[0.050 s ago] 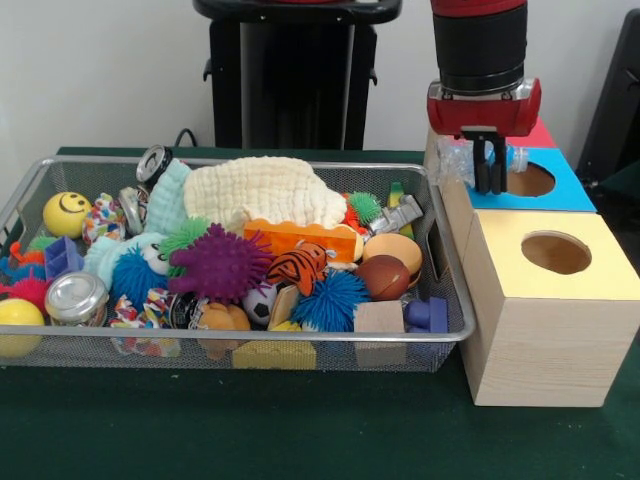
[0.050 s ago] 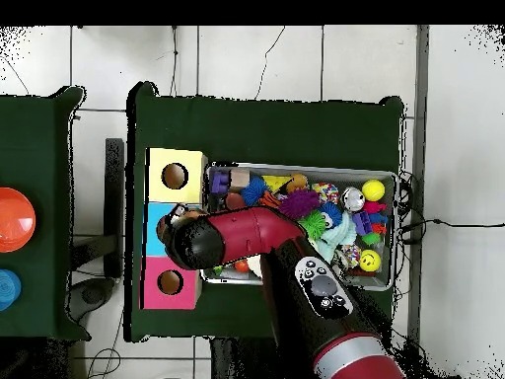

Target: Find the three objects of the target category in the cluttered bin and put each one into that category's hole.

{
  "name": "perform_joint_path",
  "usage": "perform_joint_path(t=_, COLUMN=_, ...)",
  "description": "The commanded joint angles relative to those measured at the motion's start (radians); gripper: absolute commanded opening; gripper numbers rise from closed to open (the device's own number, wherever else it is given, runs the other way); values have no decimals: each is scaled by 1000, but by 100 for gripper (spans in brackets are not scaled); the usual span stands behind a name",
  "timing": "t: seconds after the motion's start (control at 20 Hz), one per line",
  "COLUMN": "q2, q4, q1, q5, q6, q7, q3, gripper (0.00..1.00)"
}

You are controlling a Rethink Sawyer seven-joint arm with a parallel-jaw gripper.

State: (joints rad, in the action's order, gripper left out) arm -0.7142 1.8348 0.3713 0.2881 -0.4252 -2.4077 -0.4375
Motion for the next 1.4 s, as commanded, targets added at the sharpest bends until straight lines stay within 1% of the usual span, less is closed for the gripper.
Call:
perform_joint_path(t=0.05, q2=56, q4=-34, q1=31, q5=75, q6=-85, q7=149, q3=-33, gripper=0)
perform_joint_path(t=0.15, q2=61, q4=-40, q1=33, q5=74, q6=-86, q7=154, q3=-40, gripper=0)
perform_joint_path(t=0.25, q2=57, q4=-63, q1=27, q5=82, q6=-93, q7=169, q3=-45, gripper=0)
perform_joint_path(t=0.5, q2=68, q4=-173, q1=42, q5=93, q6=-197, q7=268, q3=-72, gripper=0)
perform_joint_path(t=0.65, q2=72, q4=-223, q1=53, q5=105, q6=-252, q7=312, q3=-85, gripper=0)
perform_joint_path(t=0.85, q2=64, q4=-248, q1=66, q5=125, q6=-294, q7=325, q3=-106, gripper=0)
perform_joint_path(t=1.05, q2=65, q4=-259, q1=72, q5=147, q6=-308, q7=318, q3=-123, gripper=0)
perform_joint_path(t=1.1, q2=67, q4=-276, q1=70, q5=155, q6=-320, q7=324, q3=-125, gripper=0)
perform_joint_path(t=1.2, q2=84, q4=-332, q1=67, q5=162, q6=-380, q7=357, q3=-134, gripper=0)
perform_joint_path(t=1.4, q2=116, q4=-466, q1=53, q5=180, q6=-507, q7=425, q3=-148, gripper=0)
